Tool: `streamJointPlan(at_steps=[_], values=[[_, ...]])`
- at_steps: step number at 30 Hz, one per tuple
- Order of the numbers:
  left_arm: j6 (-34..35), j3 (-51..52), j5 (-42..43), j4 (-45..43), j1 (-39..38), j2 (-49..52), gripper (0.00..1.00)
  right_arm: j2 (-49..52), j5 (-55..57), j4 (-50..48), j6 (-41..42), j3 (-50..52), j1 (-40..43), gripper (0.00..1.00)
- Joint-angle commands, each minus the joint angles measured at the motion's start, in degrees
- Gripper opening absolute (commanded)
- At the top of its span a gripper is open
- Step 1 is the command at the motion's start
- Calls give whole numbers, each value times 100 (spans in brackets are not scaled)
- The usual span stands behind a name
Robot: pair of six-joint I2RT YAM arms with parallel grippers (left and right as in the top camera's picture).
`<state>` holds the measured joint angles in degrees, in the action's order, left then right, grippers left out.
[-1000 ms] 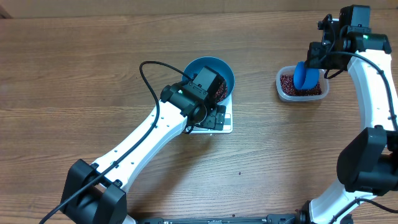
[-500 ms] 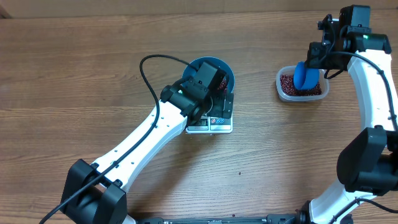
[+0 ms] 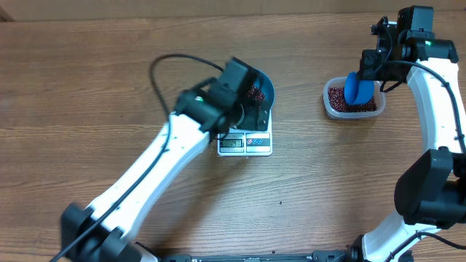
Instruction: Scoop item into bowl and weigh 150g on scale
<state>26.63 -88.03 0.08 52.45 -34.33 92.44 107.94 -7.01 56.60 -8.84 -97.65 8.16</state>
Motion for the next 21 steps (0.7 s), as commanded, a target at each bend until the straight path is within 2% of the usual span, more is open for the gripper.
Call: streamJointPlan(at_steps=[1,5,17,21], values=[[-28,-516,-682,2,155,-813,99,-142,59,-70,-20,9,-11,4],[-24,-511,-1403,243,195,-1102,100,-142,57,-85,7,9,-11,4],[-26,-323,-1399,710,195,-457,99,-142,37,83,417,291,-140,4],[-26,-323,-1399,710,195,-177,99,-142,-372,0,417,597,-254,4]])
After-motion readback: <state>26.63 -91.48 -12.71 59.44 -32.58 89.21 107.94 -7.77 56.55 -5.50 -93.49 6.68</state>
